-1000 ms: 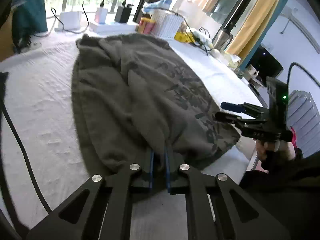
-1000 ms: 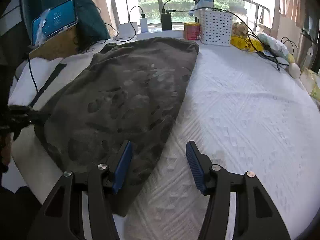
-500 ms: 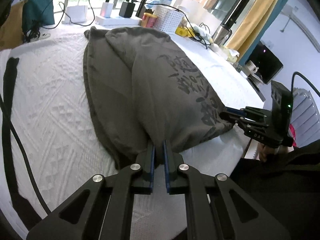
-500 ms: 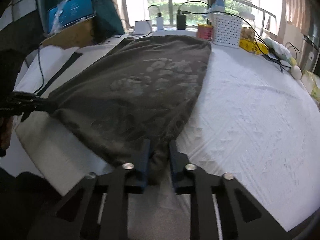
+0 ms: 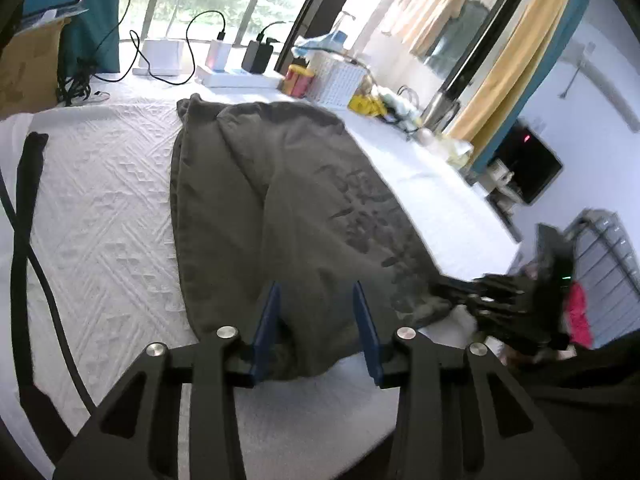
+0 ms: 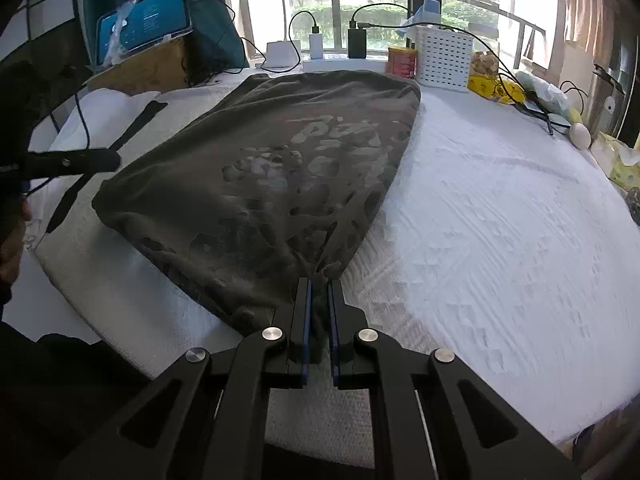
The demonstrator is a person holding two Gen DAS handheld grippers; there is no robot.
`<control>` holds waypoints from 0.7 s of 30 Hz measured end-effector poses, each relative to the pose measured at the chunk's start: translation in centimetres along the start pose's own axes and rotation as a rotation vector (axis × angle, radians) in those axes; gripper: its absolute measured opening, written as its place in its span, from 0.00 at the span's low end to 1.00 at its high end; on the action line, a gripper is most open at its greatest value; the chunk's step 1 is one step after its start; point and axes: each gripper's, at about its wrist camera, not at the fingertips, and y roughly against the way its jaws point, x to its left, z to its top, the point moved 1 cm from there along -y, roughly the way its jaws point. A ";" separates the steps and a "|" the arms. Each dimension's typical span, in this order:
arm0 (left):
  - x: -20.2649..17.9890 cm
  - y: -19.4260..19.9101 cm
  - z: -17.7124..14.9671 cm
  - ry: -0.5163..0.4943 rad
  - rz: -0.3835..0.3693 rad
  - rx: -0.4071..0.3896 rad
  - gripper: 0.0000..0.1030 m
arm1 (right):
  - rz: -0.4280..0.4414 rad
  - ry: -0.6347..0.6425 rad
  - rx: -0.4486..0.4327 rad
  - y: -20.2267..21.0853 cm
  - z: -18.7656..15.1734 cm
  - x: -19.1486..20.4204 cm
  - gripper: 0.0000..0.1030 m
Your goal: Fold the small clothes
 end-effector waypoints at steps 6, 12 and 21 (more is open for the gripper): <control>0.1 -2.6 -1.6 -0.002 0.050 0.082 0.38 | 0.008 -0.030 -0.004 0.3 -0.3 -0.3 0.08; -0.4 -2.2 -2.5 -0.053 0.065 0.104 0.38 | 0.003 -0.026 0.003 0.3 -0.5 -0.4 0.12; -1.3 -1.7 -1.9 -0.090 0.097 0.119 0.38 | -0.050 -0.049 0.020 0.3 -0.5 -1.7 0.57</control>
